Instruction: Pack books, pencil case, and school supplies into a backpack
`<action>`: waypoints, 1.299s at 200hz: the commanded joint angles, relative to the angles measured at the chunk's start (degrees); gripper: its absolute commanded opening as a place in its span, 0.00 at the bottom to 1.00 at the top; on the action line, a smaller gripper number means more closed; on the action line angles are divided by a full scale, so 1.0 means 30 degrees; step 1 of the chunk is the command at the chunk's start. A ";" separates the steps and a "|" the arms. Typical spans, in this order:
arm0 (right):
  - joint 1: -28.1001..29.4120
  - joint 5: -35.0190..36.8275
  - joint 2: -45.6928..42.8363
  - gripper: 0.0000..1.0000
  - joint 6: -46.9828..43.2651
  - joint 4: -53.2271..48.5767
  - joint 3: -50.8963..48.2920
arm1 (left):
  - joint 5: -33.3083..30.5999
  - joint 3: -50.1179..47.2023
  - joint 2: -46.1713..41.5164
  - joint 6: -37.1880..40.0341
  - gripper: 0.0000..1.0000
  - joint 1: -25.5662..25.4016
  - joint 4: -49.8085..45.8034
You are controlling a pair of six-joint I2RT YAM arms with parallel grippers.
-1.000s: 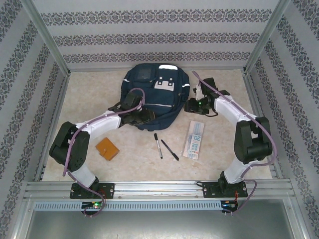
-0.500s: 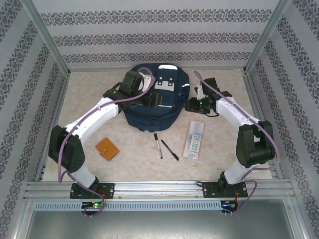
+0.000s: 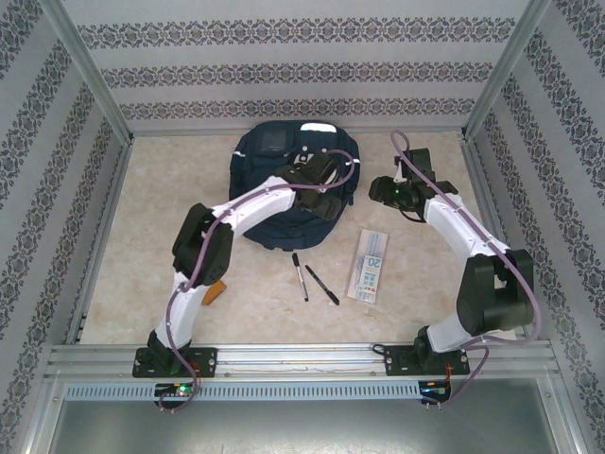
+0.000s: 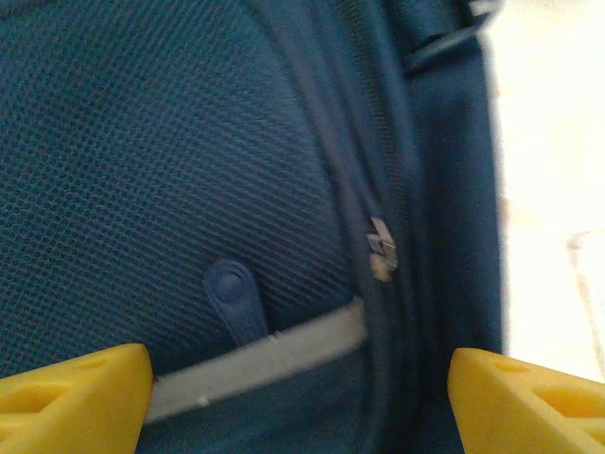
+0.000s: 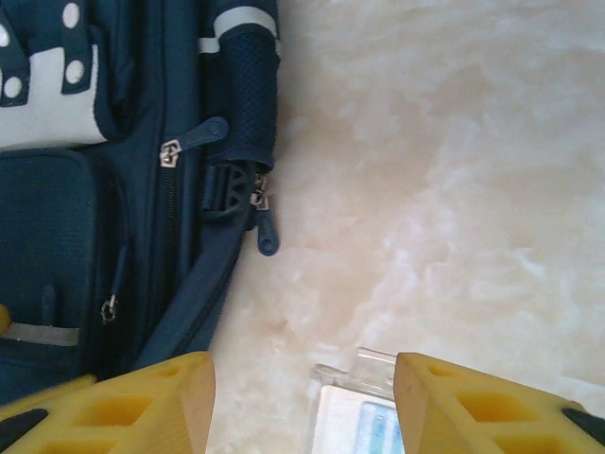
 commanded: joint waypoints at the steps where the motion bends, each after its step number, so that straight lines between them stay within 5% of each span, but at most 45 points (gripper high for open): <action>1: -0.0064 0.0507 -0.0852 0.53 0.0076 0.0594 -0.0925 | -0.2371 0.1446 0.1530 -0.1854 0.82 0.0039 -0.2659; 20: -0.0072 0.0154 -0.1108 0.53 -0.0026 0.0679 -0.1626 | -0.2186 0.2233 0.2403 -0.2003 0.70 -0.0049 -0.3149; 43: -0.0064 -0.0977 -0.1035 0.52 -0.0137 0.0705 -0.2037 | -0.1212 0.2746 0.2407 -0.1584 0.33 -0.0086 -0.3184; 74: -0.0064 -0.3275 -0.0871 0.51 -0.0954 0.0741 -0.2053 | 0.0021 0.2790 0.0836 -0.0958 0.00 -0.0079 -0.2723; 155: -0.0657 -0.4701 0.1041 0.54 -0.6057 0.0981 -0.0278 | 0.2142 0.1521 -0.2893 -0.0539 0.00 0.0005 -0.2266; 260: -0.1490 -1.1118 0.8760 0.55 -1.0638 -0.0229 0.6211 | 0.3276 -0.2219 -0.5640 -0.1531 0.00 0.0214 0.0467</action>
